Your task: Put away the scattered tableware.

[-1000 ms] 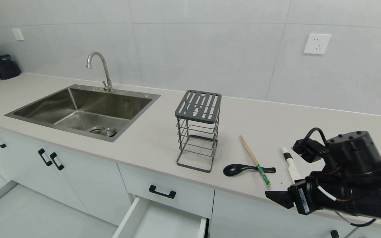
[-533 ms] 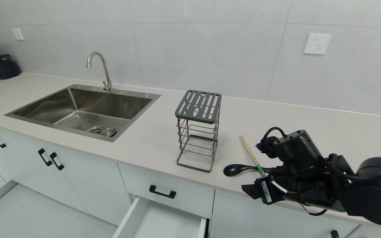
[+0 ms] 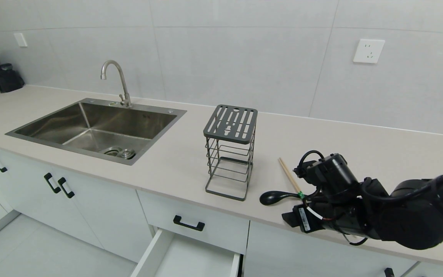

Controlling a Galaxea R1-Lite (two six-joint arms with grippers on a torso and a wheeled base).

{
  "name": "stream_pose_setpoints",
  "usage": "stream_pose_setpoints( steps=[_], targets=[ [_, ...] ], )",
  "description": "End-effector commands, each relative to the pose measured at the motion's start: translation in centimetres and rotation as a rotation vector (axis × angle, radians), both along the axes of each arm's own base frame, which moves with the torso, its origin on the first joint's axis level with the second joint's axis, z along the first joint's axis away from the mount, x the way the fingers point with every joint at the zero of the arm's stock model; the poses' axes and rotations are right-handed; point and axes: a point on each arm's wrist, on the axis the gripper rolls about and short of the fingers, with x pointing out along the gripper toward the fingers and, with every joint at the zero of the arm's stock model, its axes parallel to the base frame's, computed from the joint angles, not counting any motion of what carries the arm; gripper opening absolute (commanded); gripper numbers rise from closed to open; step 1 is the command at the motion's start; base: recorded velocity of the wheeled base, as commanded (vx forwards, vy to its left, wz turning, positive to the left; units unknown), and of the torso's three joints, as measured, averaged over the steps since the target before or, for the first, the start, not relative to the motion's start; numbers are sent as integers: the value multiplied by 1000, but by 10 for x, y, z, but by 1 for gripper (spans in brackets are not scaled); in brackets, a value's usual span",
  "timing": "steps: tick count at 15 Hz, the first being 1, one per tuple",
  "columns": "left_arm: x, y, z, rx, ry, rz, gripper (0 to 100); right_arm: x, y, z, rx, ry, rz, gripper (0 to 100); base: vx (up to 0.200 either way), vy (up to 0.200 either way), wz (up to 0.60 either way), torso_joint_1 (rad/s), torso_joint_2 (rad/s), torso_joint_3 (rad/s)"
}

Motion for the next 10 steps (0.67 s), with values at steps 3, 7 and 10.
stream_pose_setpoints(
  steps=[3, 7, 10],
  targets=[
    [0, 0, 0, 0, 0, 0, 100, 6, 3, -7, -9, 13, -5, 0, 0, 0, 0, 0, 0, 0],
    [0, 0, 0, 0, 0, 0, 100, 13, 9, -20, -24, 39, -9, 0, 0, 0, 0, 0, 0, 0],
    [0, 0, 0, 0, 0, 0, 100, 15, 9, -19, -7, 34, -34, 0, 0, 0, 0, 0, 0, 0]
  ],
)
